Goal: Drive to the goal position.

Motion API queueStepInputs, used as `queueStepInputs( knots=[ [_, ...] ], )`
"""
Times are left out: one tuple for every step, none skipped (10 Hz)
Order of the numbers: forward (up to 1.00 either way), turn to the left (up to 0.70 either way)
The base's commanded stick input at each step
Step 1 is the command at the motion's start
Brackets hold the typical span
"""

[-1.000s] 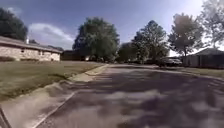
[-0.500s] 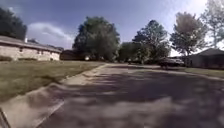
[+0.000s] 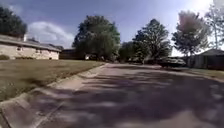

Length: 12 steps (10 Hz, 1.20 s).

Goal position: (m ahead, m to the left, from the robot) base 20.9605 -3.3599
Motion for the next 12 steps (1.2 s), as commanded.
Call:
queueStepInputs(
  knots=[
    [1.0,0.0],
    [1.0,0.0],
    [1.0,0.0],
    [1.0,0.0],
    [1.0,0.0],
    [1.0,0.0],
    [1.0,0.0],
    [1.0,0.0],
    [1.0,0.0],
    [1.0,0.0],
    [1.0,0.0],
    [1.0,0.0]
  ],
)
